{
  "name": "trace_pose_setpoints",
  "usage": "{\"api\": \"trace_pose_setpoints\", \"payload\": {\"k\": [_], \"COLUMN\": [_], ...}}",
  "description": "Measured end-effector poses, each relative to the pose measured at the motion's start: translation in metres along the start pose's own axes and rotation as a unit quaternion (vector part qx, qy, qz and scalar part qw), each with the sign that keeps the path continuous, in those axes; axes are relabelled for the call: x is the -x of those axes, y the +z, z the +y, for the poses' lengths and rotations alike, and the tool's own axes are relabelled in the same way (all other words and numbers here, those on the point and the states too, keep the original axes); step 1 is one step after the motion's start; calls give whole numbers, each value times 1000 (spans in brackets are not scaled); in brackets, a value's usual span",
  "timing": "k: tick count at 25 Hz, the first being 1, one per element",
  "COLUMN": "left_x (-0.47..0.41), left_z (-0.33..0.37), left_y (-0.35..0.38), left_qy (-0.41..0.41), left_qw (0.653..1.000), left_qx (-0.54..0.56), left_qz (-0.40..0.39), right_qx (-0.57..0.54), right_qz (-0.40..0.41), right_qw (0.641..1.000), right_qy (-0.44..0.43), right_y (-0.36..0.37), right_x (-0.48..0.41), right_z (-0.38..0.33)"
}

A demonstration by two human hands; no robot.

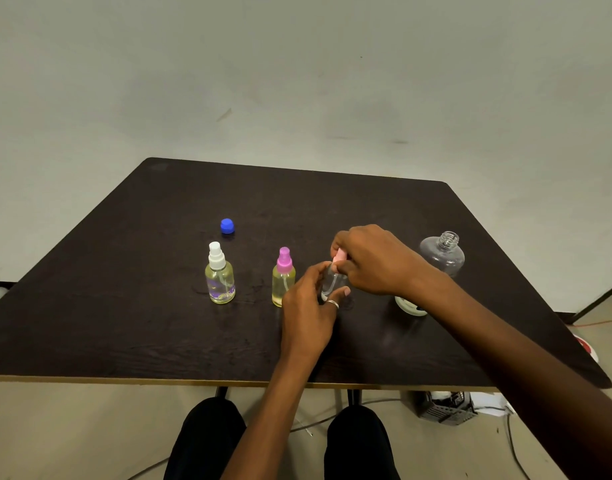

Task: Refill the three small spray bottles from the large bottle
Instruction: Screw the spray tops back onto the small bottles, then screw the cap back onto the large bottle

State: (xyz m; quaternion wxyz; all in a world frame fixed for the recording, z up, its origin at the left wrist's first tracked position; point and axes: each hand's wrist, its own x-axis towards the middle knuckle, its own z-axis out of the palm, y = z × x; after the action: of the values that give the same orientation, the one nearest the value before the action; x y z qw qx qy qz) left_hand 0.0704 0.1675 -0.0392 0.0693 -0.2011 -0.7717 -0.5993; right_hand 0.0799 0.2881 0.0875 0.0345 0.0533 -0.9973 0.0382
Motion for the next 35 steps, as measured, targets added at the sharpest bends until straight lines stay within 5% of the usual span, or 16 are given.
{"api": "trace_pose_setpoints", "payload": {"k": [10,14,16,21,24,30,35], "left_x": [5,31,38,24,7,-7,-3], "left_z": [4,34,51,86,82,72,96], "left_y": [2,9,25,62,80,91,69], "left_qy": [-14,177,221,38,-17,6,31], "left_qw": [1000,974,968,992,985,990,993], "left_qx": [-27,-97,-82,13,11,4,38], "left_qz": [3,106,84,-123,-174,-143,-108], "right_qx": [-16,-49,-48,-73,-130,-197,-148], "right_qz": [76,173,226,122,84,99,109], "right_qw": [997,981,968,968,957,941,954], "right_qy": [19,66,99,208,244,257,238], "right_y": [-26,-58,-67,-51,-31,-4,-35], "right_x": [21,49,64,89,95,94,94], "right_z": [14,33,45,79,93,97,80]}}
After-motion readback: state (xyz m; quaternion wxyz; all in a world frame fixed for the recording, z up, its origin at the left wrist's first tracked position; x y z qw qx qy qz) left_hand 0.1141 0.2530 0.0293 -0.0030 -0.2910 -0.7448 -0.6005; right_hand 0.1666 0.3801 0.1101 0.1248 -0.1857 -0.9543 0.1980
